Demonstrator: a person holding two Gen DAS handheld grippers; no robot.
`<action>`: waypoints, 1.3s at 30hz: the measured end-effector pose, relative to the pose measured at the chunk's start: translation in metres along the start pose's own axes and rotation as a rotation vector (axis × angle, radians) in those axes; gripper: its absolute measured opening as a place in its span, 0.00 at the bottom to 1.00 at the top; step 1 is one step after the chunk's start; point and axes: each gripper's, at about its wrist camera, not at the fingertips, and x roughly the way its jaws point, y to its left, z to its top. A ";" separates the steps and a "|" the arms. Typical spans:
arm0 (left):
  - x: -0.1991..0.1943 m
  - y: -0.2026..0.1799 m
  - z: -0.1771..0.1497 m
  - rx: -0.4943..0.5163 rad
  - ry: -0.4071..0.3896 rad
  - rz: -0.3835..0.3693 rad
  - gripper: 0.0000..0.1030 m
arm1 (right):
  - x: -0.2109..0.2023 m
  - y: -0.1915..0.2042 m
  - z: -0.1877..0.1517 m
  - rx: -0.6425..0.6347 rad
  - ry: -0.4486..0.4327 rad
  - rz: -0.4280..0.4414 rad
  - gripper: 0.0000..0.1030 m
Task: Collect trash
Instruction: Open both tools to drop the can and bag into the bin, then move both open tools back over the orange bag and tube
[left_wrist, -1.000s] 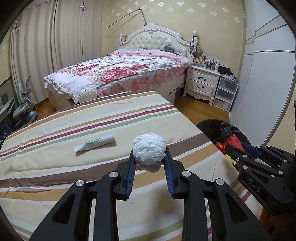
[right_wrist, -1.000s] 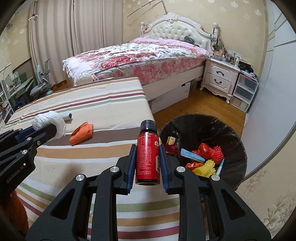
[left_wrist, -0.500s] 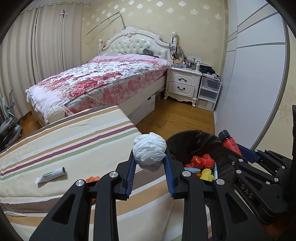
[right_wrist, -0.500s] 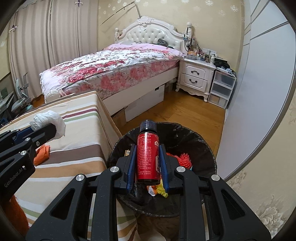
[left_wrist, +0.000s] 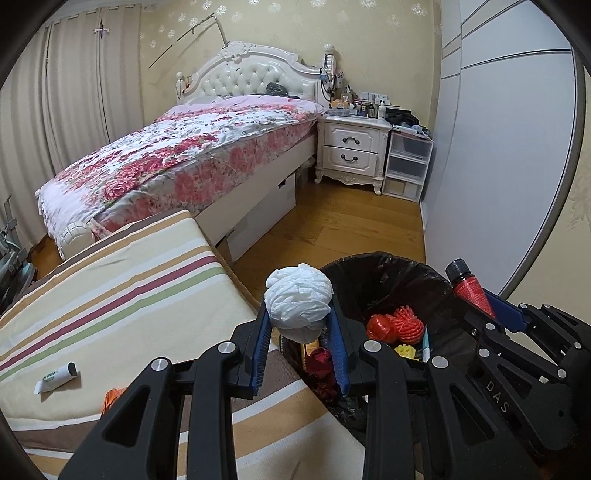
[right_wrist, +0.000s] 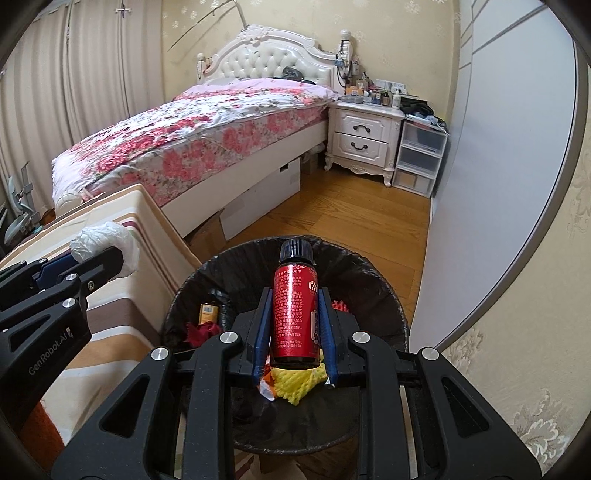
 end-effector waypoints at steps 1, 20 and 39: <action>0.003 -0.002 0.002 0.000 0.004 0.000 0.29 | 0.002 0.000 0.000 0.003 0.001 -0.004 0.23; 0.021 -0.016 0.010 0.029 0.019 0.026 0.68 | 0.018 -0.019 0.000 0.041 -0.005 -0.056 0.43; -0.021 0.041 -0.020 -0.048 -0.001 0.167 0.77 | 0.001 0.011 -0.010 0.018 0.011 -0.014 0.61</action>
